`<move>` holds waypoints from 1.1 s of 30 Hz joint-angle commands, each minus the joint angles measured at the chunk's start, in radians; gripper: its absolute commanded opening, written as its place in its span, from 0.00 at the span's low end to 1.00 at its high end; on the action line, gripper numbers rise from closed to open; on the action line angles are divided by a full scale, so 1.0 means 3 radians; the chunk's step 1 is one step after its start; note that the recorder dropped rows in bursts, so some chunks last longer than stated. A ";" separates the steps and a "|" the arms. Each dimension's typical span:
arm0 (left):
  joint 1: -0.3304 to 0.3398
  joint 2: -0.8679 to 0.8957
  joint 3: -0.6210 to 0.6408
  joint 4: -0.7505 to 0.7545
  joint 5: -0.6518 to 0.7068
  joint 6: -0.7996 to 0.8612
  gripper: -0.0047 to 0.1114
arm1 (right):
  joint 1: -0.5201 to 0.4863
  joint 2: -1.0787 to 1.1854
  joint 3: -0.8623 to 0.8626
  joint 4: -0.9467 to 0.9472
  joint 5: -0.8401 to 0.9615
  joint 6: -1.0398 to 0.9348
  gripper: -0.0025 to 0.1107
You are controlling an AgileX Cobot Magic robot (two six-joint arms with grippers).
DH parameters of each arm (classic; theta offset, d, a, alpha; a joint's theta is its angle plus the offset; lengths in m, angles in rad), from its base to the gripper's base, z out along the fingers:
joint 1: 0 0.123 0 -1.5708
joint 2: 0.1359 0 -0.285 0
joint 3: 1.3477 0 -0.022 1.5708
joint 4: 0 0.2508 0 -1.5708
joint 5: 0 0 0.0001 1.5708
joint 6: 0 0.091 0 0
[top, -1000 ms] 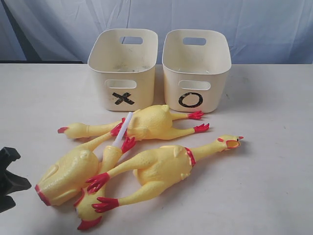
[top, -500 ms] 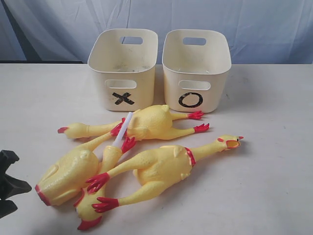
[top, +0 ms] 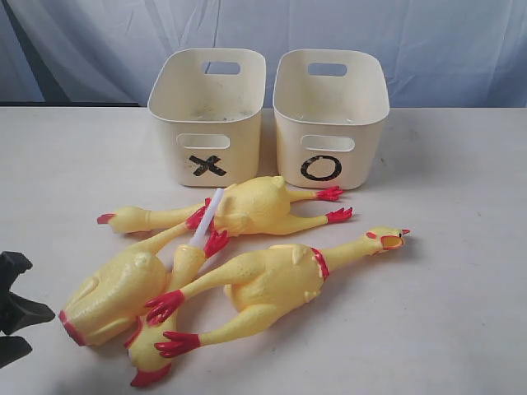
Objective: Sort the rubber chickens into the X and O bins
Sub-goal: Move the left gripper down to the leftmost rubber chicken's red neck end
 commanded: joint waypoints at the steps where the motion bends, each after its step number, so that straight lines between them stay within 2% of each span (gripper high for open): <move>1: -0.0006 0.0153 0.0016 -0.0332 -0.0032 0.0351 0.41 | 0.0016 -0.0019 0.0006 -0.0011 -0.0042 -0.0011 0.01; 4: -0.0006 0.0228 0.0016 -0.0598 -0.0094 0.0618 0.41 | 0.0016 -0.0019 0.0006 -0.0011 -0.0042 -0.0011 0.01; 16: -0.0006 0.0292 0.0016 -0.0636 -0.0174 0.0691 0.41 | 0.0016 -0.0019 0.0006 -0.0011 -0.0042 -0.0011 0.01; 26: -0.0006 0.0530 0.0016 -0.1376 -0.0166 0.1462 0.41 | 0.0016 -0.0019 0.0006 -0.0011 -0.0042 -0.0011 0.01; 33: -0.0006 0.0537 0.0016 -0.1423 -0.0198 0.1469 0.41 | 0.0016 -0.0019 0.0006 -0.0011 -0.0042 -0.0011 0.01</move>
